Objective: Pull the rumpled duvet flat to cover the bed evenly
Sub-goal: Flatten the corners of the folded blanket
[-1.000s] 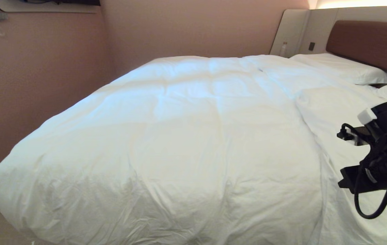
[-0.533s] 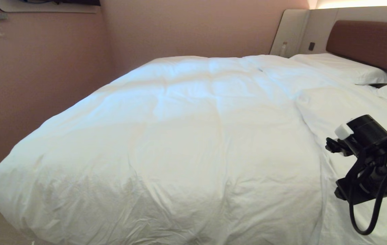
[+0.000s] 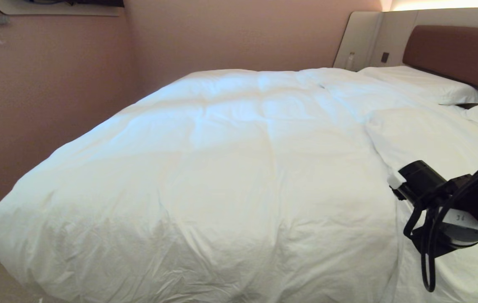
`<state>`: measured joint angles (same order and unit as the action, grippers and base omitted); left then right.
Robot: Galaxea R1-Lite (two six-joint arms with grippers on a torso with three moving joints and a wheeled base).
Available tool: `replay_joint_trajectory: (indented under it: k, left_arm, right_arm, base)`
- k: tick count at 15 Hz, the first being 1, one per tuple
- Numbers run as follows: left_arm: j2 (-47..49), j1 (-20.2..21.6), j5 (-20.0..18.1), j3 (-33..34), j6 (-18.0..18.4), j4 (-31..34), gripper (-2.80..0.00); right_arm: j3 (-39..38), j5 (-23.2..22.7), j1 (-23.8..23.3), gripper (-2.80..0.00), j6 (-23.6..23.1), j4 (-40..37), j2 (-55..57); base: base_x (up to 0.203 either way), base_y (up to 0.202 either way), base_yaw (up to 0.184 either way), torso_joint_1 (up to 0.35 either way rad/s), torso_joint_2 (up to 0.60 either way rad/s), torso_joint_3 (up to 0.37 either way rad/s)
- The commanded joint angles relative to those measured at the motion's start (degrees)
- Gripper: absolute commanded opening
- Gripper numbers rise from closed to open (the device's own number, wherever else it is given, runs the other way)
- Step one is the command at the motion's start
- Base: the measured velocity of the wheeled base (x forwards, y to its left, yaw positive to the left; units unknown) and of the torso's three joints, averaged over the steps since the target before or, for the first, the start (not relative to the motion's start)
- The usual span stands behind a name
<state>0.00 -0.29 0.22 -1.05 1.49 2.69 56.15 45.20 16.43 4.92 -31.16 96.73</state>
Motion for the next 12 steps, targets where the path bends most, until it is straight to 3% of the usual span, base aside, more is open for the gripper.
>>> replay_joint_trajectory:
  k: [1, 8, 12]
  left_arm:
    - [0.0, 0.0, 0.0, 0.0, 0.0, 0.0, -2.80]
    - [0.0, 0.0, 0.0, 0.0, 0.0, 0.0, -2.80]
    - [0.0, 0.0, 0.0, 0.0, 0.0, 0.0, -2.80]
  right_arm:
    - [-0.1, 2.1, 0.9, 0.00, 4.1, 3.1, 3.1]
    - [0.8, 1.6, 3.0, 0.00, 10.6, 8.7, 11.7]
    - [1.3, 1.6, 2.9, 0.00, 11.2, 14.3, 15.5]
  base:
    - [0.000, 0.000, 0.000, 0.000, 0.00, 0.000]
    - [0.000, 0.000, 0.000, 0.000, 0.00, 0.000]
    - [0.000, 0.000, 0.000, 0.000, 0.00, 0.000]
